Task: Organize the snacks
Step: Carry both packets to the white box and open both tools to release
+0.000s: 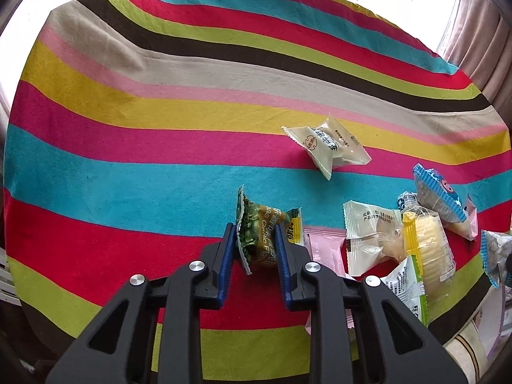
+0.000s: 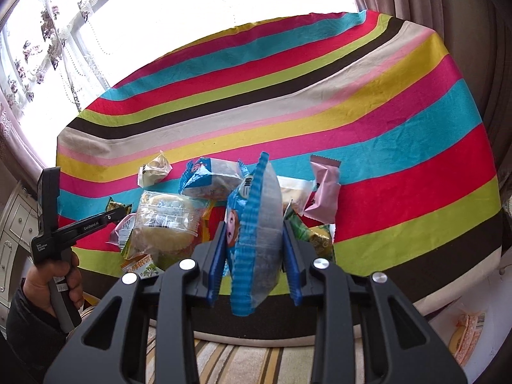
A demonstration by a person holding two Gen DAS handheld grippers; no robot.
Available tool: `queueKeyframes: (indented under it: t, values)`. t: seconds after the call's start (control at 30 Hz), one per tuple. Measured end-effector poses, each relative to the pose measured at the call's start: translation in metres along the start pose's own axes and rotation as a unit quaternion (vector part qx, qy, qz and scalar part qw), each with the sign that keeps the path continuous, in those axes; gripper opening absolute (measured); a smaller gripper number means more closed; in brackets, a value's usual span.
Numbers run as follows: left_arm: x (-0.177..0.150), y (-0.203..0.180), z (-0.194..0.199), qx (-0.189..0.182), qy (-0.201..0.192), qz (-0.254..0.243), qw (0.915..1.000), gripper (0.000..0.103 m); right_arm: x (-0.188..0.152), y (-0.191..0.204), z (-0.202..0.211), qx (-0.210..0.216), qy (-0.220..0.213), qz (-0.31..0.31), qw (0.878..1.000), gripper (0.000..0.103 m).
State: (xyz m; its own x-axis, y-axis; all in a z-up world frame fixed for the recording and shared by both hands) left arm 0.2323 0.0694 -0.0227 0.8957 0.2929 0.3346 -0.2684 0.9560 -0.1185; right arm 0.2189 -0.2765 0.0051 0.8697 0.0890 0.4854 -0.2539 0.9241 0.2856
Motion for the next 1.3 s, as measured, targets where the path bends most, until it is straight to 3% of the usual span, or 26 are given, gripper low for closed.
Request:
queueKeyframes:
  t: [0.2, 0.43, 0.6, 0.8, 1.03, 1.17, 1.3]
  values:
    - [-0.006, 0.007, 0.012, -0.005, -0.016, 0.021, 0.9996, 0.017, -0.012, -0.023, 0.015, -0.007, -0.004, -0.023, 1.000, 0.033]
    - [-0.015, 0.011, 0.056, -0.004, -0.059, 0.041, 0.9974, 0.017, -0.028, -0.052, 0.029, -0.017, -0.004, -0.043, 0.999, 0.033]
    - [-0.023, -0.019, 0.085, -0.034, -0.076, 0.015, 0.9964, 0.017, -0.041, -0.076, 0.040, -0.025, -0.007, -0.064, 0.998, 0.033]
    - [-0.042, -0.091, 0.095, -0.102, -0.056, -0.048, 0.9920, 0.017, -0.056, -0.112, 0.059, -0.047, -0.017, -0.095, 0.994, 0.033]
    - [-0.075, -0.194, 0.089, -0.176, -0.008, -0.142, 0.9740, 0.017, -0.080, -0.157, 0.073, -0.082, -0.018, -0.133, 0.988, 0.033]
    - [-0.100, -0.251, 0.076, -0.216, 0.039, -0.192, 0.9566, 0.017, -0.097, -0.178, 0.073, -0.091, -0.009, -0.152, 0.984, 0.033]
    - [-0.129, -0.305, 0.061, -0.230, 0.083, -0.244, 0.9385, 0.017, -0.113, -0.194, 0.067, -0.101, 0.007, -0.165, 0.981, 0.033]
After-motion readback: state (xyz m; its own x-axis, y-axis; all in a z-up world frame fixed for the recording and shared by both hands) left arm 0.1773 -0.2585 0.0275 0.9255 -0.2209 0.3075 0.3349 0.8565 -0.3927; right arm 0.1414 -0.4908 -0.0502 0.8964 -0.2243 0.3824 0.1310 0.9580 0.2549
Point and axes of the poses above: each gripper's, at about its wrist camera, not at the fingertips, and z roughly against the way its jaws point, y to its left, x to its top, the point moved 1 cm from there along -z, roughly the way its jaws point, and after that the axes turned 14 degrees about y, right-handed, at the moved point
